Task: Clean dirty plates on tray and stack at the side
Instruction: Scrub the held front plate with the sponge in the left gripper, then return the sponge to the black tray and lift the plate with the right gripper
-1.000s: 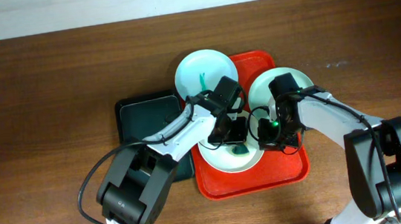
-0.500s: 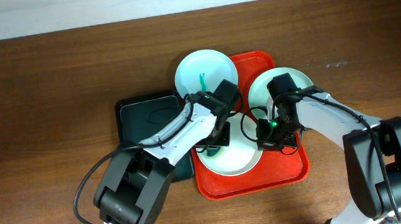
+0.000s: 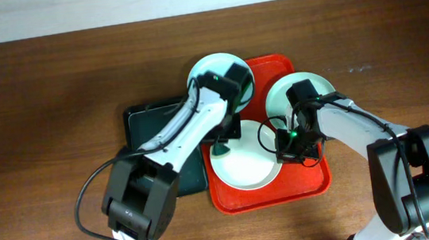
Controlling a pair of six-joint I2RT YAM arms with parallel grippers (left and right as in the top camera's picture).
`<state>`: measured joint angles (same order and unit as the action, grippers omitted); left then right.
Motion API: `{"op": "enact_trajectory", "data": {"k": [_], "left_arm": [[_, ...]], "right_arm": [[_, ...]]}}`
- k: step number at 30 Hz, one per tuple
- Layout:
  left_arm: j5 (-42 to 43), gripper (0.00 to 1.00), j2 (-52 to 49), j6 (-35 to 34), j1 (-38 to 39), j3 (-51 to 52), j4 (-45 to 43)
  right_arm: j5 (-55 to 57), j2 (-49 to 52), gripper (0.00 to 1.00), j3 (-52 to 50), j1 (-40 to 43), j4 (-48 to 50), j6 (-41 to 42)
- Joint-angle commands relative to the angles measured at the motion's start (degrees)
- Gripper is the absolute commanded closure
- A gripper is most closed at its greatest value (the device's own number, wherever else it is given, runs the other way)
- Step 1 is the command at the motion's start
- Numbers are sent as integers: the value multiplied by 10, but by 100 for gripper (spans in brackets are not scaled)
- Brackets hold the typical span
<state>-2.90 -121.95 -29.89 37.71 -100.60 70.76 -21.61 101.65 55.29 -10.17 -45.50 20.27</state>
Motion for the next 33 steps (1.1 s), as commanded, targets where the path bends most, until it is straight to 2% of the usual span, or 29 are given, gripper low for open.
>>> {"op": "enact_trajectory", "data": {"k": [1, 5, 9, 17, 21, 22, 23, 25, 28, 31, 33], "left_arm": [[-9, 100, 38, -3, -21, -49, 54], [-72, 100, 85, -3, -74, -48, 109], [-81, 100, 97, 2, -137, -31, 137], [-30, 100, 97, 41, -182, 171, -43], [-23, 100, 99, 41, -202, 183, -65], [-18, 95, 101, 47, -206, 182, -67], [-3, 83, 104, 61, -210, 180, -69], [45, 36, 123, 91, -222, 176, -69], [56, 21, 162, 96, -237, 176, -63], [58, 18, 219, 103, -257, 176, -54], [58, 11, 266, 103, -274, 176, -43]], "right_arm": [[43, 15, 96, -6, 0, -12, -40], [43, 15, 96, -6, 0, -10, -40], [43, 15, 96, -6, 0, -9, -40], [43, 15, 95, -6, 0, -5, -40], [43, 15, 94, -6, 0, 14, -40], [43, 15, 94, -6, 0, 14, -39], [43, 15, 95, -6, 0, 14, -39], [43, 12, 96, -4, 0, 5, -40], [59, -7, 96, 5, -1, -15, -39], [97, -37, 96, 24, -10, -47, -39], [118, -66, 96, 51, -27, -80, -39]]}}
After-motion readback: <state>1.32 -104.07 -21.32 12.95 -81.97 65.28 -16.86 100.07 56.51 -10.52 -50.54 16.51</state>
